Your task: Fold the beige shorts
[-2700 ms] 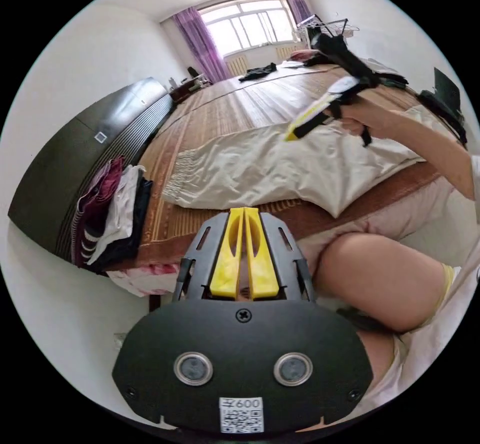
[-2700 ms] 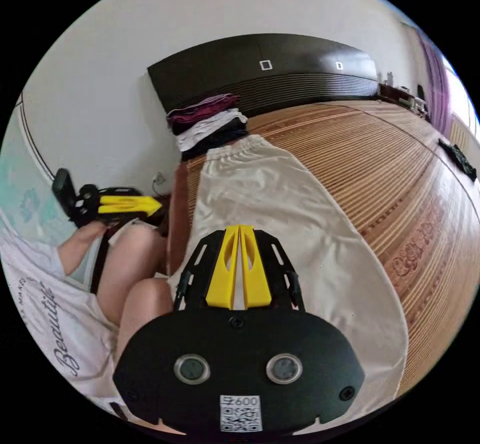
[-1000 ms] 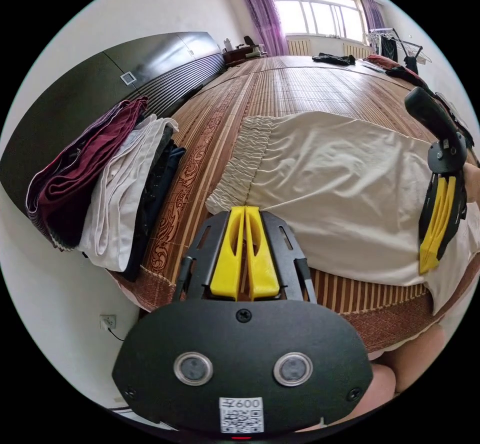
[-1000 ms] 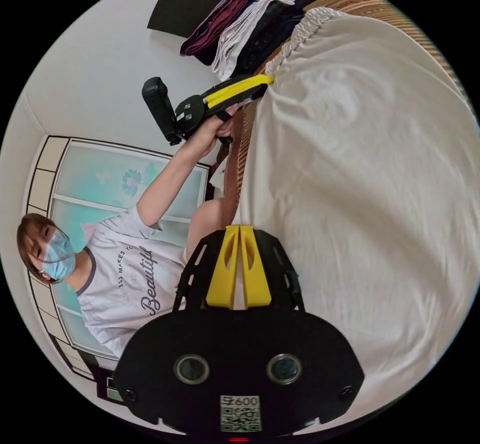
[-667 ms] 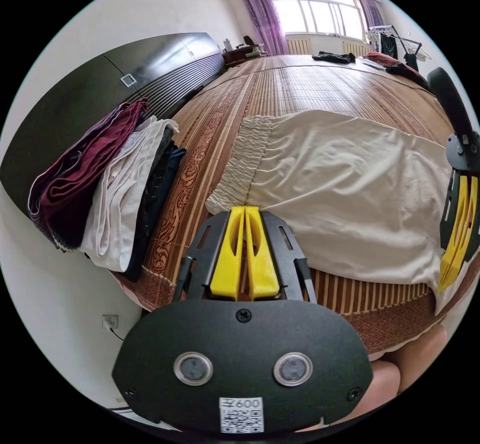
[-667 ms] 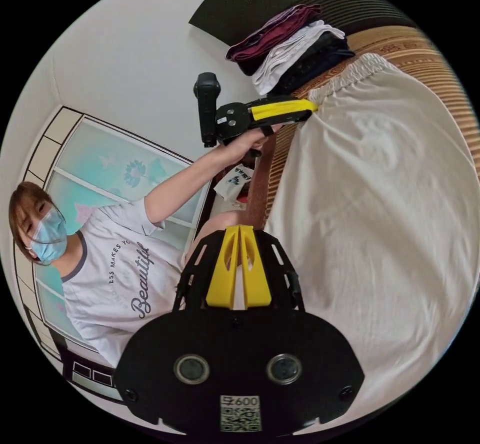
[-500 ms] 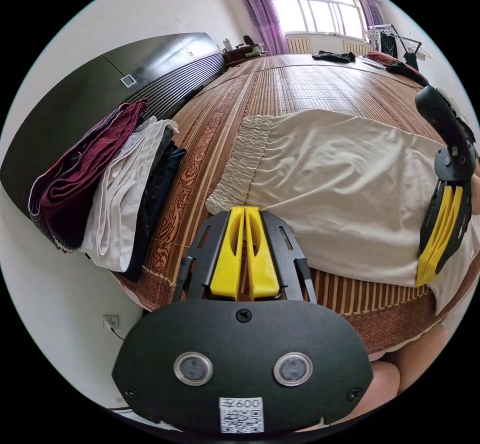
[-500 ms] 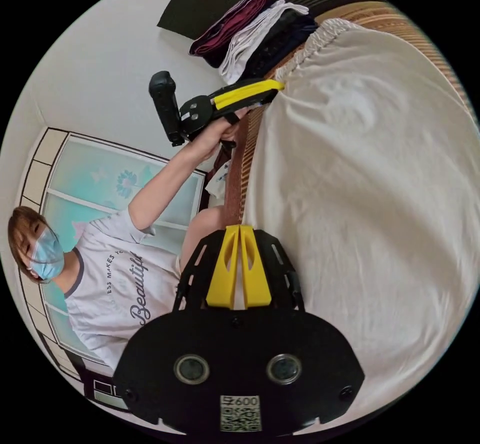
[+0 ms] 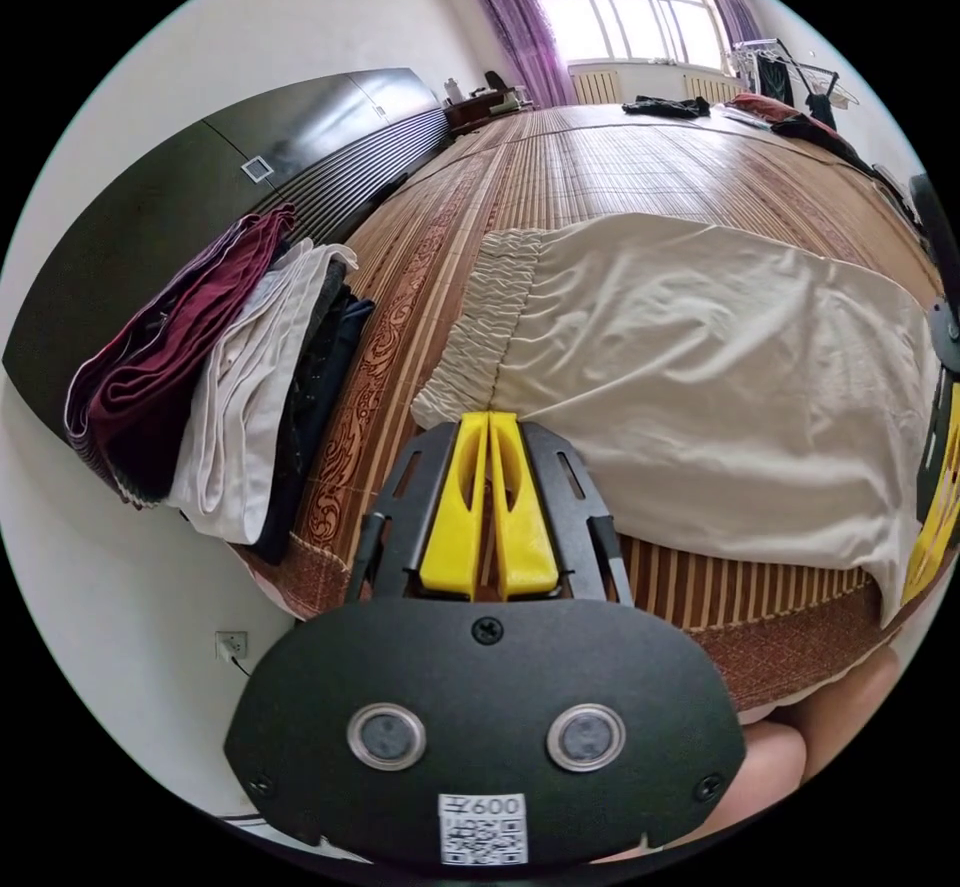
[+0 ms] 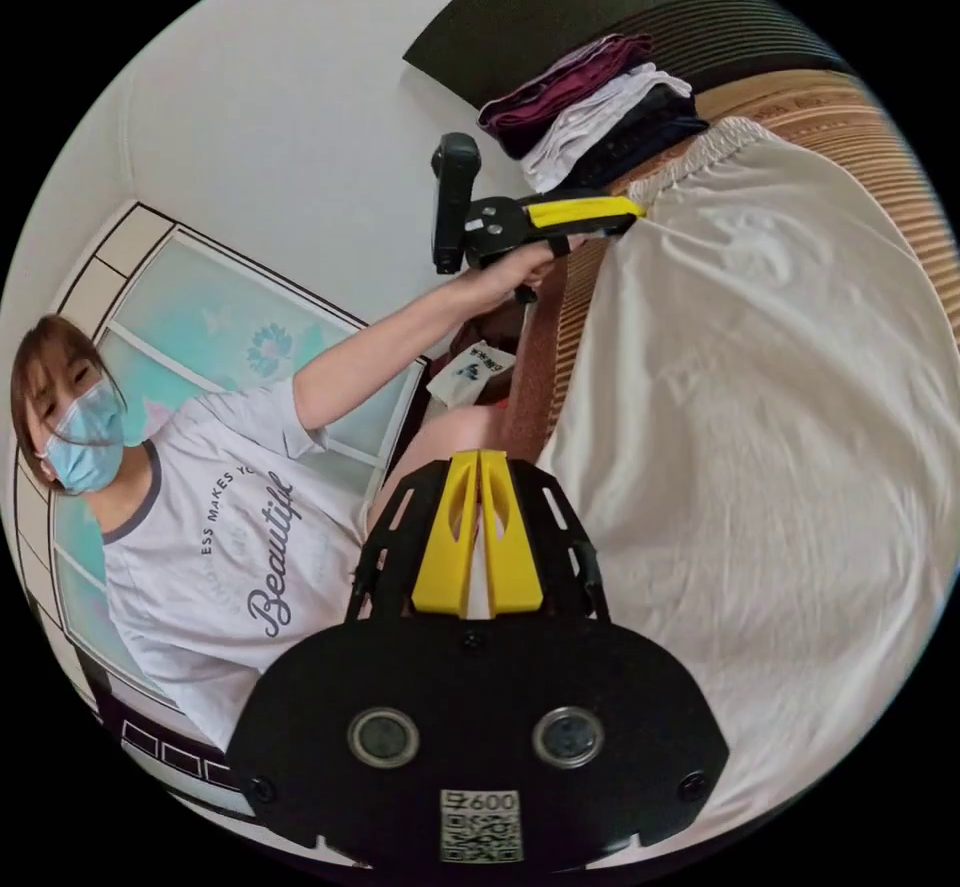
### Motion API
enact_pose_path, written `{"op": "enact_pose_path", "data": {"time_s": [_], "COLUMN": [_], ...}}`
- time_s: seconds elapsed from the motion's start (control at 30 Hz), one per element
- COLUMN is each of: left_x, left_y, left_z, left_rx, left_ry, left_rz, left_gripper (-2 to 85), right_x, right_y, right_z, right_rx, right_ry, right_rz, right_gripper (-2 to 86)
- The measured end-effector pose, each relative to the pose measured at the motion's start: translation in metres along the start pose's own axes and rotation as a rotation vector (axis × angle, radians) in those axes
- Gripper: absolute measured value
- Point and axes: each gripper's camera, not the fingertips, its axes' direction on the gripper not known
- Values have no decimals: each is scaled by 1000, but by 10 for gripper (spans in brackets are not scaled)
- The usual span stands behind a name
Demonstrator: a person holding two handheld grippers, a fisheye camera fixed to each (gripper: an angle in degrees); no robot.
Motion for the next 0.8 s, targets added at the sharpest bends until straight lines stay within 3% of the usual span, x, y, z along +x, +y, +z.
{"op": "enact_pose_path", "data": {"time_s": [0.1,0.2,0.53,0.6,0.67,0.8], "left_x": [-2,5,36,46,67,90], "left_y": [7,15,46,53,62,78], "left_z": [7,14,40,44,49,45], "left_rx": [5,8,17,20,24,38], "left_ry": [34,27,-13,-43,-126,-241], "left_rz": [-6,4,30,45,89,173], "left_gripper": [5,5,3,3,4,7], "right_x": [6,0,-56,-69,-78,-69], "right_y": [-5,5,-8,-14,-22,-26], "right_z": [20,10,-7,-8,4,-7], "right_rx": [-88,24,102,131,28,114], "right_ry": [19,-4,-35,2,196,126], "right_rz": [68,114,70,71,78,181], "right_gripper": [-9,-9,-9,-9,-9,-9]}}
